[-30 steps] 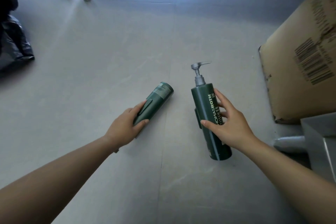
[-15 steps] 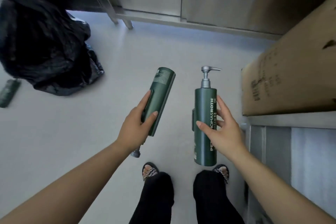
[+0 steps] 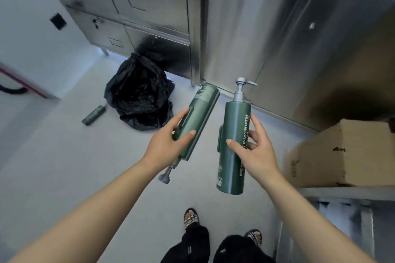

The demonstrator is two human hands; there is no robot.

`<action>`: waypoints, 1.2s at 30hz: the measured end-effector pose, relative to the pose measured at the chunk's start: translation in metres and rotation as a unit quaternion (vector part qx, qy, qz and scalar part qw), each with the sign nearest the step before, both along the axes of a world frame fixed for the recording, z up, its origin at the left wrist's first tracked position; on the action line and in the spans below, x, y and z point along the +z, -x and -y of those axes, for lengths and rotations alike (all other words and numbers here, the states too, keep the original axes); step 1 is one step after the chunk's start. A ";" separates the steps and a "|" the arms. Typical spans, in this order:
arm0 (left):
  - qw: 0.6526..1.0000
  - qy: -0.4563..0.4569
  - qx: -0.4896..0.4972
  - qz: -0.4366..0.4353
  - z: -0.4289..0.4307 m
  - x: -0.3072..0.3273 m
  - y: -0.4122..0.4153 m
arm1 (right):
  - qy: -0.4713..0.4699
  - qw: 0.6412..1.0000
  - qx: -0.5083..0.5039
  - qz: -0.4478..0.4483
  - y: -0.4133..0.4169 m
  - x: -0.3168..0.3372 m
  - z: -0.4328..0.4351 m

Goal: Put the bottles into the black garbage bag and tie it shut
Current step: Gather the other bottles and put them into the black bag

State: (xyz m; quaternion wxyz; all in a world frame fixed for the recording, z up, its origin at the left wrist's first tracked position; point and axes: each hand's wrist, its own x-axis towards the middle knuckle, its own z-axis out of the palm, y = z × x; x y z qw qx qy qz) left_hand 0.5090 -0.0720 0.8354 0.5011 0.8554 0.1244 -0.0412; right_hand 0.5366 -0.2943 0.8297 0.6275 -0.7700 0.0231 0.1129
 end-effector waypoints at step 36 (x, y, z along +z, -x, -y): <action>0.927 -0.020 0.376 -0.008 -0.385 0.033 -0.055 | 0.007 0.952 0.307 -0.016 -0.214 0.018 -0.452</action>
